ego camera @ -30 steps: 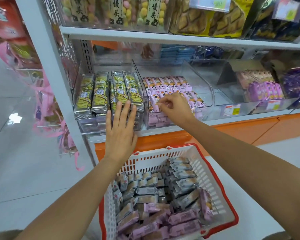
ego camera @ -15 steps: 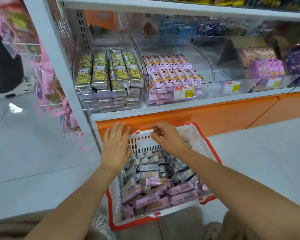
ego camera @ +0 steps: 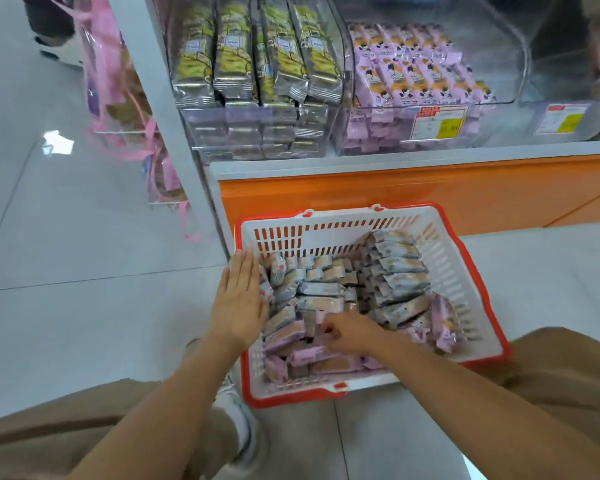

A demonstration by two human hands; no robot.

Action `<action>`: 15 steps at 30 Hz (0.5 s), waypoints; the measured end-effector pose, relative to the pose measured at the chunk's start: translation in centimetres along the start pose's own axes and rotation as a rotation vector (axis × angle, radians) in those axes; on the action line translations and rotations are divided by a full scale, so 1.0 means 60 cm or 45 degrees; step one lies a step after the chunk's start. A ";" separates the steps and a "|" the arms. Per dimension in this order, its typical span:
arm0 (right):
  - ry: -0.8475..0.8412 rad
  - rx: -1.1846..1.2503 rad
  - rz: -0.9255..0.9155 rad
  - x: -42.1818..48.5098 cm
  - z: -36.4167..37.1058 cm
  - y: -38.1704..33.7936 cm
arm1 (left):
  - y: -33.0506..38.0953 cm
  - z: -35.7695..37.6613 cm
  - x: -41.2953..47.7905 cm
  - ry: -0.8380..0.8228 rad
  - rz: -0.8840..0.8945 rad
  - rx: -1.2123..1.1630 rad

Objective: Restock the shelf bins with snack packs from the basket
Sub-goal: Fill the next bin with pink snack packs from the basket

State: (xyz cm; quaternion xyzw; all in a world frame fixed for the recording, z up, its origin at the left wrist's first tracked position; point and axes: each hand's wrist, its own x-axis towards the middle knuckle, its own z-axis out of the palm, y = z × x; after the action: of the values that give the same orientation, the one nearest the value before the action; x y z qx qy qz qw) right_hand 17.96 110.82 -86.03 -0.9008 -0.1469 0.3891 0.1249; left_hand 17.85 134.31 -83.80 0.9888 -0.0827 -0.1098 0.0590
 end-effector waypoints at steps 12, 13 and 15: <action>0.156 0.212 0.001 -0.001 -0.022 0.003 | -0.002 0.010 0.003 0.025 0.000 -0.038; 0.206 0.287 -0.014 -0.010 -0.035 0.003 | -0.003 0.009 0.003 0.016 0.011 -0.022; 0.302 0.460 -0.052 -0.027 -0.064 0.003 | 0.000 -0.003 0.003 0.039 0.058 -0.072</action>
State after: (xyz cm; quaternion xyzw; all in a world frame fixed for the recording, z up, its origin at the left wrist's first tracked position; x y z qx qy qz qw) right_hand 19.76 109.66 -82.47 -0.9000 -0.0773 0.2979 0.3086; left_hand 18.09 134.28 -83.70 0.9861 -0.1012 -0.0956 0.0908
